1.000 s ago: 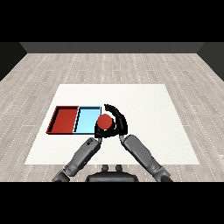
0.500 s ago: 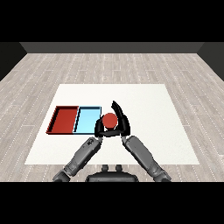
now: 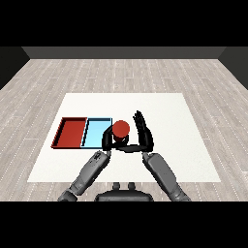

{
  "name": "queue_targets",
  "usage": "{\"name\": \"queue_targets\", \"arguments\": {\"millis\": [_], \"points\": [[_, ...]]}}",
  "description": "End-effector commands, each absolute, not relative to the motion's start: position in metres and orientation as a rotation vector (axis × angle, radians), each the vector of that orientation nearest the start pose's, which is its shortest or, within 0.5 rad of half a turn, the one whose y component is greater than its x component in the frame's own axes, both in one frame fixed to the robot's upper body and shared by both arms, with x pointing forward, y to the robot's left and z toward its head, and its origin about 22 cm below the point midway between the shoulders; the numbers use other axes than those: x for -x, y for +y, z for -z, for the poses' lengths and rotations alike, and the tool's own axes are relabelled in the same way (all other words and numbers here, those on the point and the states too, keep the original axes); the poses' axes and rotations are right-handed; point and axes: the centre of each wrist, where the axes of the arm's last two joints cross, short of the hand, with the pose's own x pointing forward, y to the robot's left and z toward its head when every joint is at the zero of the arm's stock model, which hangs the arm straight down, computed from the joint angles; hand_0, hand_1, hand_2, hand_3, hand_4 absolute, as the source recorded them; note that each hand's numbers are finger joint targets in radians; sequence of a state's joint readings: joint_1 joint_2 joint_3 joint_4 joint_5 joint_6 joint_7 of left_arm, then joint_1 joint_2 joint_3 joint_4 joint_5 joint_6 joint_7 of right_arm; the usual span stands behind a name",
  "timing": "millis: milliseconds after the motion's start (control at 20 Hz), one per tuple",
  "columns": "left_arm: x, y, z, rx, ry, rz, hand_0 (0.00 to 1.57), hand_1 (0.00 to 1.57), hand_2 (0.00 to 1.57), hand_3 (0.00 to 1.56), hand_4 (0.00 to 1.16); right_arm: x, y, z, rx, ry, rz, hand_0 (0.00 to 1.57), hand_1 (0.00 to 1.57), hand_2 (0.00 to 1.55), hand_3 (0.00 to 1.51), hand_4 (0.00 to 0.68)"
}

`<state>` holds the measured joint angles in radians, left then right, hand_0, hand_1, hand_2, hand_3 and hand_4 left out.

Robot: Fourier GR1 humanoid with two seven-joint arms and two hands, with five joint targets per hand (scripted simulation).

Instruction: Pick the red can and put it in the red box

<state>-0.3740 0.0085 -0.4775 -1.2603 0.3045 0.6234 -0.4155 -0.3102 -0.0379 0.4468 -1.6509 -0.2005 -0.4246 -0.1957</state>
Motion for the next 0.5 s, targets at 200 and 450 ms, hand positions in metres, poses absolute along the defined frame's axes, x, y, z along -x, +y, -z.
{"name": "queue_targets", "arguments": {"millis": [200, 450], "points": [[-0.306, 0.110, -0.022, -0.040, -1.912, -0.116, 1.57, 1.57, 1.57, 1.48, 1.13, -0.242, -0.169, -0.091, -0.277, -2.029, 0.093, 0.00, 0.00, 0.00, 0.00, 0.000], [-0.319, 0.190, -0.022, -0.201, -1.936, -0.114, 1.57, 1.57, 1.57, 1.49, 1.12, -0.228, -0.213, -0.075, -0.209, -2.036, 0.102, 0.00, 0.00, 0.00, 0.00, 0.000]]}}
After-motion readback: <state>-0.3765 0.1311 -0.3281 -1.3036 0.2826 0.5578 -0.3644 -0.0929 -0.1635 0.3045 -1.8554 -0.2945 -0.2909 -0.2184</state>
